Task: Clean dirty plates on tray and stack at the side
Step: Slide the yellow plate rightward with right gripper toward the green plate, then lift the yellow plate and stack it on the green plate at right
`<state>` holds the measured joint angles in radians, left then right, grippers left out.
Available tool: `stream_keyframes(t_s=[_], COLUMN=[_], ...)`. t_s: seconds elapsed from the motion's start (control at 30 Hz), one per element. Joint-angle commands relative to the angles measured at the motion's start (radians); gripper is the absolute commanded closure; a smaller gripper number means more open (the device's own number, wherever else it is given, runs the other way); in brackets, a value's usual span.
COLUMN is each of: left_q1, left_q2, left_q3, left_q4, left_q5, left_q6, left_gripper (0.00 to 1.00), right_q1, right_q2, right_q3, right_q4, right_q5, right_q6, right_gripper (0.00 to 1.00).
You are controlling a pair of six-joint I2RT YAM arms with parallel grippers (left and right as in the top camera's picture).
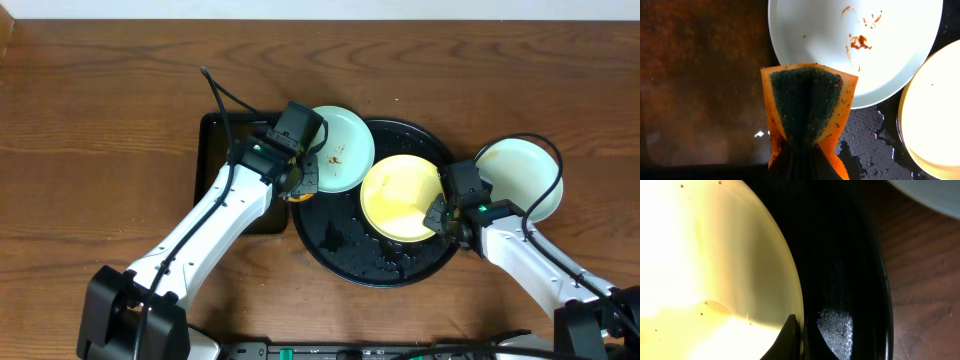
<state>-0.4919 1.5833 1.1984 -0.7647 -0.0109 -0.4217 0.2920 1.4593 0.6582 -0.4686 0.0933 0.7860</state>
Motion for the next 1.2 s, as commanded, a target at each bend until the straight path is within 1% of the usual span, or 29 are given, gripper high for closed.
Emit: stream_keyframes(t_s=[0.0,0.23,0.37,0.53,0.63,0.77,0.8,0.87,0.9,1.03,1.17], left_q1=[0.003,0.003,0.003,0.003,0.003,0.003,0.003,0.003,0.003,0.003,0.003], left_q2=[-0.016,-0.016,-0.016,-0.016,-0.016,-0.016,-0.016,-0.016,-0.016,-0.016,-0.016], left_q3=[-0.002,-0.002,-0.002,-0.002,-0.002,-0.002,-0.002,-0.002,-0.002,-0.002,-0.002], left_q4=[-0.006,-0.006,-0.006,-0.006,-0.006,-0.006,-0.005,-0.005,-0.005,-0.005,-0.005], left_q5=[-0.02,-0.02,-0.02,-0.02,-0.02,-0.02,-0.02,-0.02,-0.02,-0.02,-0.02], left_q6=[0.005,0.005,0.005,0.005,0.005,0.005,0.005,0.005,0.005,0.005,0.005], left_gripper=[0.92,0.92,0.92,0.92,0.91,0.92,0.92,0.91,0.91,0.91,0.91], right_q1=[-0.014,-0.014,-0.014,-0.014,-0.014,0.005,0.03,0.061,0.106,0.229,0.287], right_q2=[-0.044,-0.289,-0.379,-0.417,-0.426,-0.428,-0.428,-0.428,-0.428,-0.427,-0.427], right_q3=[-0.003,-0.002,-0.002,-0.002,-0.002,-0.002,-0.002,-0.002,-0.002,-0.002,-0.002], right_q4=[0.007,0.014,0.031,0.056,0.106,0.216,0.275,0.322,0.362,0.396,0.406], right_q5=[0.034,0.137,0.197,0.309,0.375,0.414,0.448,0.481,0.517,0.604,0.729], right_q6=[-0.122,-0.31,-0.464,-0.624,-0.738,-0.938,-1.028,-1.107,-1.172,-1.291,-1.32], right_gripper=[0.99,0.99,0.99,0.99,0.99,0.99,0.99,0.99,0.99,0.99,0.99])
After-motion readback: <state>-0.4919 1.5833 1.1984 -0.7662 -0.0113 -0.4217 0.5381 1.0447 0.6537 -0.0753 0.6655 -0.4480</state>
